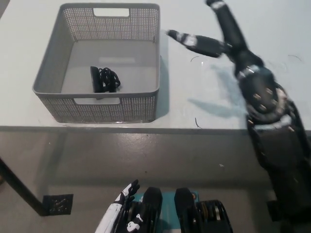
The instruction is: Use the right hand to pick up a webcam and put it into a container on the left side
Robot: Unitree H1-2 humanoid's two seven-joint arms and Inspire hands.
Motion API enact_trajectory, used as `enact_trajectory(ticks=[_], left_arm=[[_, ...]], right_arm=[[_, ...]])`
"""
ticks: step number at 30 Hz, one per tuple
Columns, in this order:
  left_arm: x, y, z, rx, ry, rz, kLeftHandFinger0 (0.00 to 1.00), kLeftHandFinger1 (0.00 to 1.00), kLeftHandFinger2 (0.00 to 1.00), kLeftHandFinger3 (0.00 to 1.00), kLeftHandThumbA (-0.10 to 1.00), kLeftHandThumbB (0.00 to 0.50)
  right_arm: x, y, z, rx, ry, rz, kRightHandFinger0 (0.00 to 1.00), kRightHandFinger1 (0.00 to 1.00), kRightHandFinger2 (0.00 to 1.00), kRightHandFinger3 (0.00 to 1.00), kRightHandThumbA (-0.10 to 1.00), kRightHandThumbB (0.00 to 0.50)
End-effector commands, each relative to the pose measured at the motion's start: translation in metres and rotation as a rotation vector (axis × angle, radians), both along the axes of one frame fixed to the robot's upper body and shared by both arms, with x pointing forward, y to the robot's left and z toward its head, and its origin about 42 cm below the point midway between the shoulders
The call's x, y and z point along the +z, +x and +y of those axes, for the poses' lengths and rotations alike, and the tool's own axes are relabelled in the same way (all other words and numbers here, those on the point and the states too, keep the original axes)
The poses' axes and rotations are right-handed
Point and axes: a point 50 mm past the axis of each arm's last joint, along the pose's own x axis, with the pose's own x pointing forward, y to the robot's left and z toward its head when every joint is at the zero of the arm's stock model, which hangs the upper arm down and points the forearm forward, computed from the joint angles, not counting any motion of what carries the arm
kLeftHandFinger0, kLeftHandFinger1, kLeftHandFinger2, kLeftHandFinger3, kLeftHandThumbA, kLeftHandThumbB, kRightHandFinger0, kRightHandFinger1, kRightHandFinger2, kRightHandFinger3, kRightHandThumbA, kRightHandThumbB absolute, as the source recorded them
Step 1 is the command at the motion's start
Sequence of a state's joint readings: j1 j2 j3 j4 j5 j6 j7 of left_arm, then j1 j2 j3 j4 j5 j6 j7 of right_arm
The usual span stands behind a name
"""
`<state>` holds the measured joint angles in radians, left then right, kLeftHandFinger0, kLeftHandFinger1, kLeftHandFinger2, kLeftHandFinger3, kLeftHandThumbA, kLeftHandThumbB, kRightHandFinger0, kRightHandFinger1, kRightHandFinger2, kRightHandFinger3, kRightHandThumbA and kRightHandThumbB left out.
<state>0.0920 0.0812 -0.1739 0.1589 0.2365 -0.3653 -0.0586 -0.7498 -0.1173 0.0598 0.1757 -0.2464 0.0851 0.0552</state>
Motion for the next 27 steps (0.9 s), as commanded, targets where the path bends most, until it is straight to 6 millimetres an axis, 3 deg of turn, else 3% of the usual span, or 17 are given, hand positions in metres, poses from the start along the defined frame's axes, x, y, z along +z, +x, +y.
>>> enact_trajectory(ticks=[1, 3, 4, 8, 12, 15, 20, 27], left_arm=[[0.007, 0.002, 0.003, 0.050, -0.056, -0.035, 1.00, 1.00, 1.00, 1.00, 0.75, 0.125], [0.007, 0.004, 0.005, 0.053, -0.047, -0.035, 1.00, 1.00, 1.00, 1.00, 0.76, 0.120], [0.006, 0.005, 0.006, 0.057, -0.053, -0.033, 1.00, 1.00, 1.00, 1.00, 0.76, 0.120], [0.006, 0.010, 0.010, 0.069, -0.063, -0.040, 1.00, 1.00, 1.00, 1.00, 0.76, 0.125], [0.008, 0.013, 0.011, 0.068, -0.063, -0.035, 1.00, 1.00, 1.00, 1.00, 0.80, 0.140], [0.008, 0.017, 0.010, 0.067, -0.065, -0.035, 1.00, 1.00, 1.00, 1.00, 0.79, 0.141], [0.009, 0.024, 0.002, 0.048, -0.063, -0.030, 1.00, 1.00, 1.00, 1.00, 0.80, 0.151], [0.010, 0.035, -0.007, 0.016, -0.062, -0.037, 1.00, 1.00, 1.00, 1.00, 0.79, 0.143]], right_arm=[[0.027, -0.068, -0.065, 0.052, 0.119, -0.128, 1.00, 1.00, 1.00, 1.00, 1.00, 0.350], [0.014, -0.084, -0.078, 0.042, 0.133, -0.120, 1.00, 1.00, 1.00, 1.00, 1.00, 0.339], [0.000, -0.101, -0.092, 0.034, 0.140, -0.116, 1.00, 1.00, 1.00, 1.00, 1.00, 0.315], [-0.030, -0.140, -0.109, -0.010, 0.160, -0.113, 1.00, 1.00, 1.00, 1.00, 1.00, 0.282], [-0.061, -0.174, -0.117, -0.044, 0.205, -0.045, 1.00, 1.00, 1.00, 1.00, 1.00, 0.312], [-0.092, -0.199, -0.122, -0.052, 0.213, -0.006, 1.00, 1.00, 1.00, 1.00, 1.00, 0.268], [-0.148, -0.236, -0.126, -0.077, 0.216, 0.100, 1.00, 1.00, 1.00, 1.00, 1.00, 0.244], [-0.195, -0.266, -0.128, -0.132, 0.233, 0.233, 1.00, 1.00, 1.00, 1.00, 1.00, 0.292]])
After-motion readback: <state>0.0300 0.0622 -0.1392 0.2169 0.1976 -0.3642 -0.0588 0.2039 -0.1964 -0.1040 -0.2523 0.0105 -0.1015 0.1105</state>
